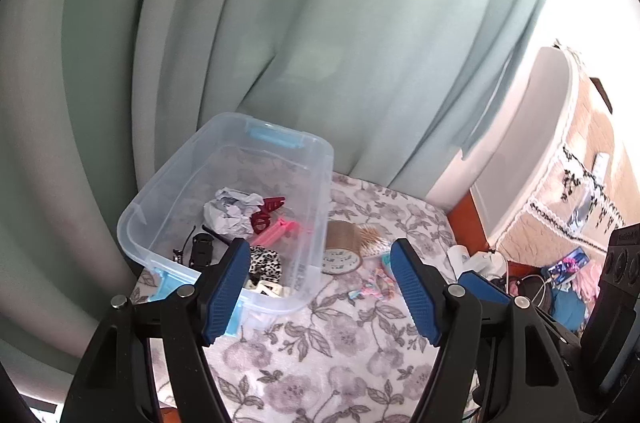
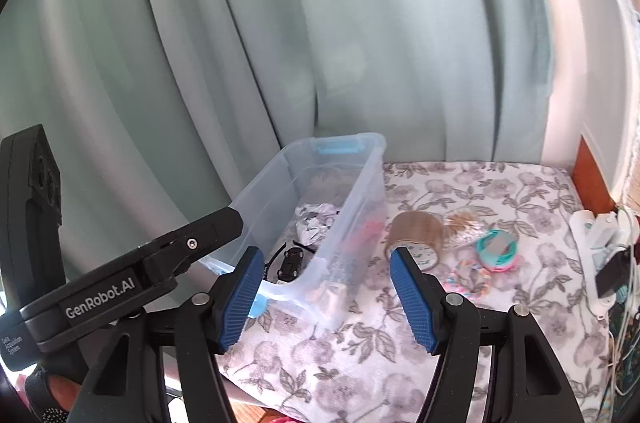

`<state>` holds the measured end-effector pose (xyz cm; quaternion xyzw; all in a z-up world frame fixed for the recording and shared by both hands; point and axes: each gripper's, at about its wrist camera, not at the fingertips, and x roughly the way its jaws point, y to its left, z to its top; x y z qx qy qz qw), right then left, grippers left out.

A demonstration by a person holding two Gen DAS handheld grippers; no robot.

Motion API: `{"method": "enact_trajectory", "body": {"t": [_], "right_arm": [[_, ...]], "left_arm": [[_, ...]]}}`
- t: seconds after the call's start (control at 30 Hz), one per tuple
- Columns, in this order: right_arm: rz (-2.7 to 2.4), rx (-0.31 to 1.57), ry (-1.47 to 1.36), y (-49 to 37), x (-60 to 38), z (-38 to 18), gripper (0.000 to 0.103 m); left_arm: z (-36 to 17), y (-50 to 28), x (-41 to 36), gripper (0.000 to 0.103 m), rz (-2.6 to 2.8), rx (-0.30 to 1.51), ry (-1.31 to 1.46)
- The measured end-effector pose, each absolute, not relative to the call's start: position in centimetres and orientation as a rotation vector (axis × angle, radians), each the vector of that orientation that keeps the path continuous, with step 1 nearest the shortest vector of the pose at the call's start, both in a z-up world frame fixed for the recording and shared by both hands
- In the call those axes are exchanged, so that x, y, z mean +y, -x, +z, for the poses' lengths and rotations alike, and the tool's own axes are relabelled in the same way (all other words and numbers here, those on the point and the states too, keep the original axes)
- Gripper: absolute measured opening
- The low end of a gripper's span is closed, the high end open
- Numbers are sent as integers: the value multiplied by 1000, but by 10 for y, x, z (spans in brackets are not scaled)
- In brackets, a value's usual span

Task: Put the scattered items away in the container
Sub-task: 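Withdraw both tools from the container back over the remaining items, then lower left tool toward the brown tape roll while right tool approaches the rainbow hair tie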

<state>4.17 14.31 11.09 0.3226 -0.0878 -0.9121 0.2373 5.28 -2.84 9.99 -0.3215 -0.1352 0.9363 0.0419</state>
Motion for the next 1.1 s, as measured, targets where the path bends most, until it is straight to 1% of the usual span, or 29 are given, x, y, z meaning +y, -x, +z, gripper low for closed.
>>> {"method": "enact_trajectory", "body": {"t": [0.13,0.33,0.63,0.93,1.1], "right_arm": [[-2519,-298,-866,-48,168,110,71],[-2554,-441,-870,-50,213,101,71],[-2588,-580,-923,-47,263,78,71],[-2607,-672,-1055,-34,295,42,71],[-2581,-686,-1146,-20,299,16,71]], "left_arm": [[105,-59,-10,73,2879,-361,974],[104,-58,17,73,2892,-285,1006],[82,-43,61,73,2813,-159,1115],[49,-21,81,73,2735,-148,1222],[22,-1,85,73,2703,-152,1316]]}}
